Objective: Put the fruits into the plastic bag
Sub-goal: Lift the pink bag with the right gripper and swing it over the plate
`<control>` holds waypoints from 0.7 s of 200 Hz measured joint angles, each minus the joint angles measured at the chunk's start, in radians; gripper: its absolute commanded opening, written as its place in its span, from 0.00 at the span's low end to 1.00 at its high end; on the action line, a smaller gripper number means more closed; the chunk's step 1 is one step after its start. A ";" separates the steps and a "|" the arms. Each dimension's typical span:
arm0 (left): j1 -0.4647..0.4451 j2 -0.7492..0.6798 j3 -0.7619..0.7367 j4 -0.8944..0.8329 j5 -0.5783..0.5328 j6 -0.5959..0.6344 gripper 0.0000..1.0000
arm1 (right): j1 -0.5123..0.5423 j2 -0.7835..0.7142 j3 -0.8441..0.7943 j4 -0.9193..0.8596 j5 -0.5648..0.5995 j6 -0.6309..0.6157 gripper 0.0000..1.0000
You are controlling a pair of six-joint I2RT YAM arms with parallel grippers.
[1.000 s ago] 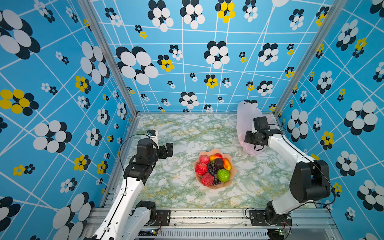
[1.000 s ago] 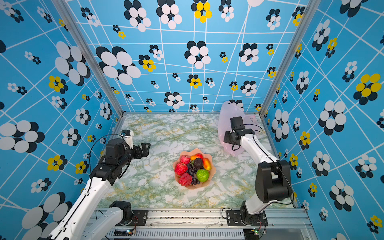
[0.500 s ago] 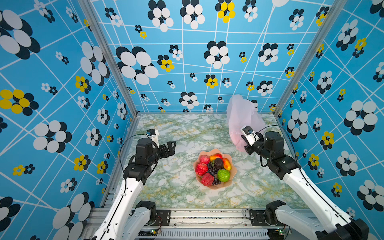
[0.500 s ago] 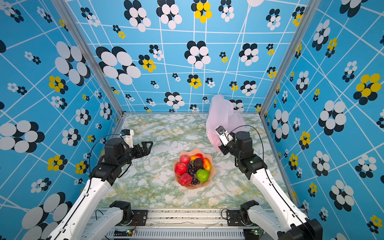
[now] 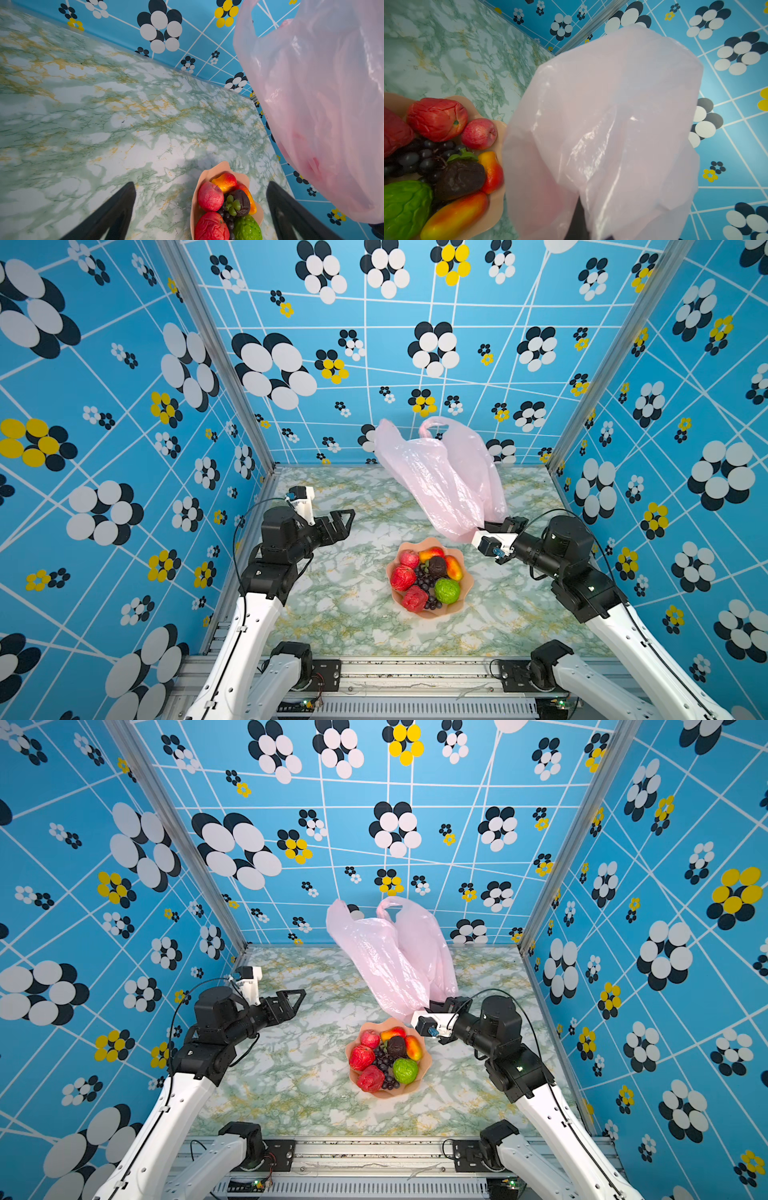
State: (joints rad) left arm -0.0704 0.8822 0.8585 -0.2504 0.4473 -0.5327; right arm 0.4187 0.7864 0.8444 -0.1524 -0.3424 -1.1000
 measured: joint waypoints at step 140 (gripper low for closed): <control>0.107 0.109 0.297 -0.002 0.167 0.218 0.99 | 0.000 -0.062 0.062 -0.024 -0.085 -0.251 0.00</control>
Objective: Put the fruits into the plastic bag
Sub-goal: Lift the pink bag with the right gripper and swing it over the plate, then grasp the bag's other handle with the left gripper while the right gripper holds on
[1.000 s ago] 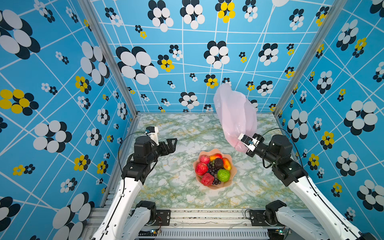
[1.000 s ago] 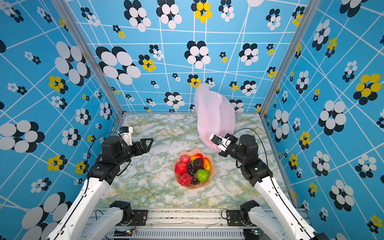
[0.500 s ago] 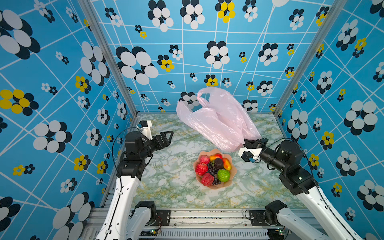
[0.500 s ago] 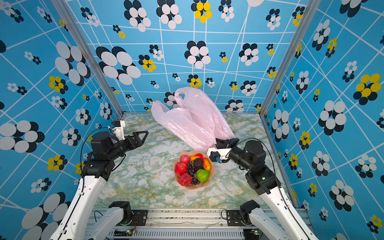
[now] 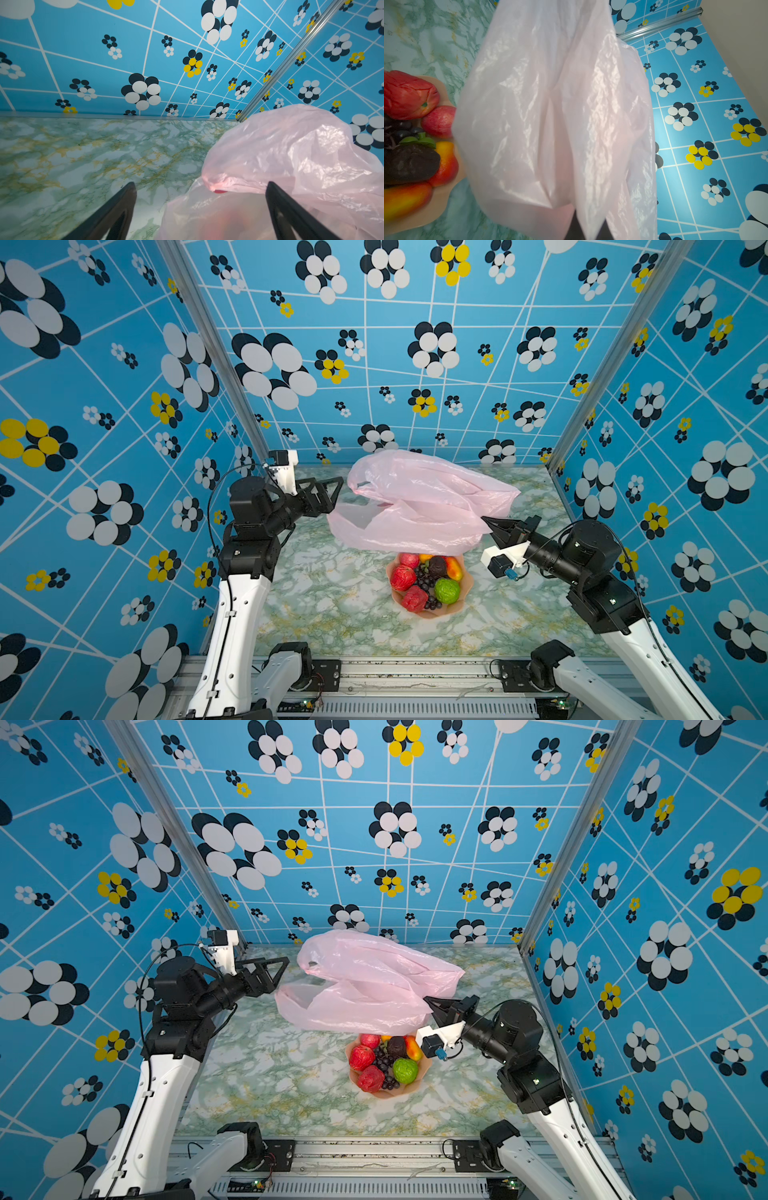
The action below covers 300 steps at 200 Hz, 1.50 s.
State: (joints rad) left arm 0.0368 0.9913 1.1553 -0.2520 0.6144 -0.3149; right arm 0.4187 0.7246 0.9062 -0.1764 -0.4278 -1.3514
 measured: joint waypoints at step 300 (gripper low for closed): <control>-0.173 -0.132 -0.527 -0.163 0.045 0.447 0.83 | -0.060 0.137 -0.084 0.061 -0.013 0.047 0.00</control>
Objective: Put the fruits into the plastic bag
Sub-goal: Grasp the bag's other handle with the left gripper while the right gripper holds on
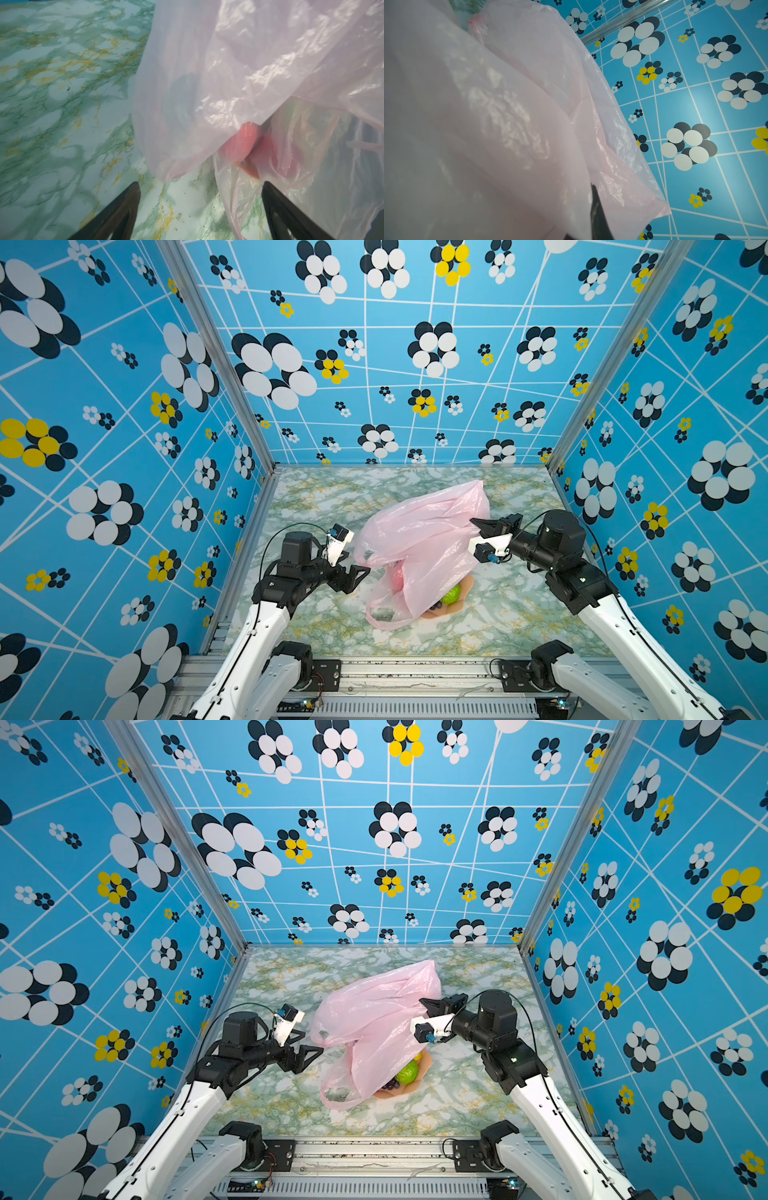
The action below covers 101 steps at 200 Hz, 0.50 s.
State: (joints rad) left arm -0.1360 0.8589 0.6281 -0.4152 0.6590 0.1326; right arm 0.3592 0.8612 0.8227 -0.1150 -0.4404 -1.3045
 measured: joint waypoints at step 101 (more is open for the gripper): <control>0.011 0.264 0.094 0.043 0.059 -0.253 0.71 | -0.013 -0.001 -0.030 0.053 -0.023 0.045 0.00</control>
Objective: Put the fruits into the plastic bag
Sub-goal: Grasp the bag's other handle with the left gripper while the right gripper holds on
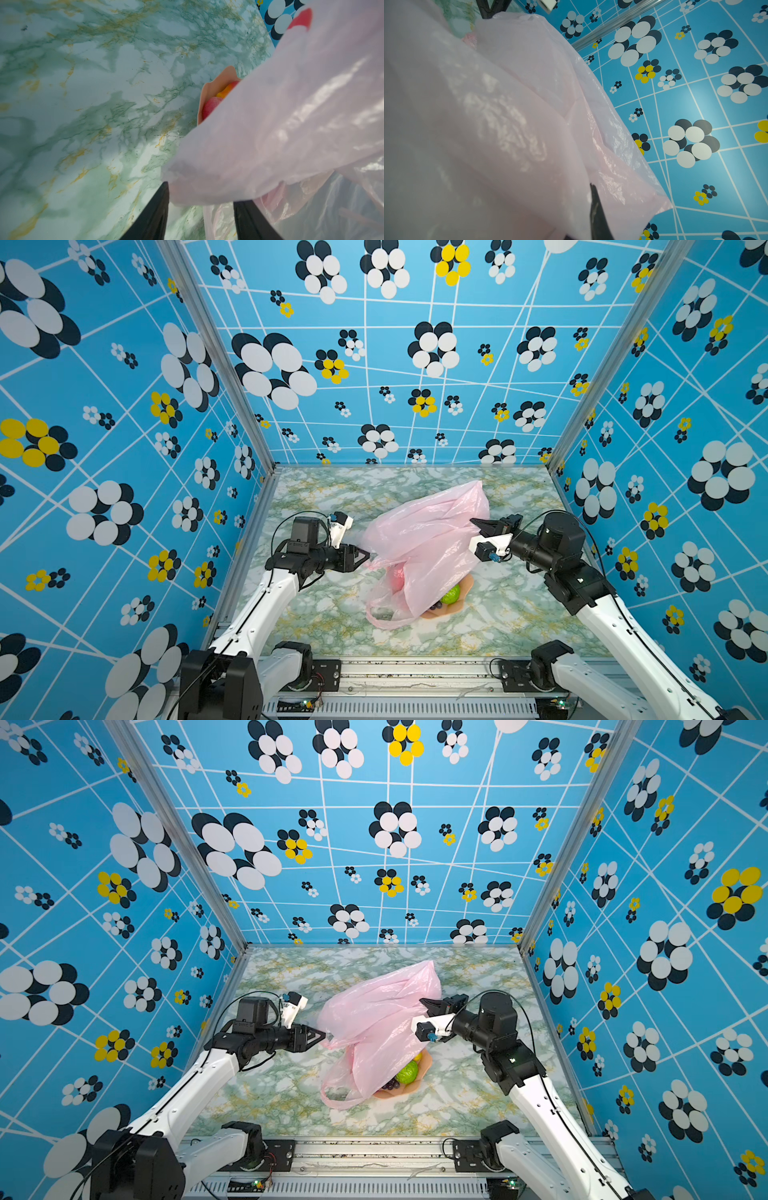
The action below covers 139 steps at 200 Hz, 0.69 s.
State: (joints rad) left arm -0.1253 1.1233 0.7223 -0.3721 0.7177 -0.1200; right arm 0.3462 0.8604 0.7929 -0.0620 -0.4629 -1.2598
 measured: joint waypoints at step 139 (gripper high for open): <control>-0.062 0.115 0.261 -0.053 -0.023 -0.275 0.00 | -0.002 0.094 -0.021 0.127 0.058 0.250 0.90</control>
State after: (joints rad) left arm -0.1875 1.2385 0.9836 -0.4255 0.6949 -0.3954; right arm 0.3443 0.9543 0.7715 0.0654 -0.4049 -1.0096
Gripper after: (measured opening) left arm 0.043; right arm 0.826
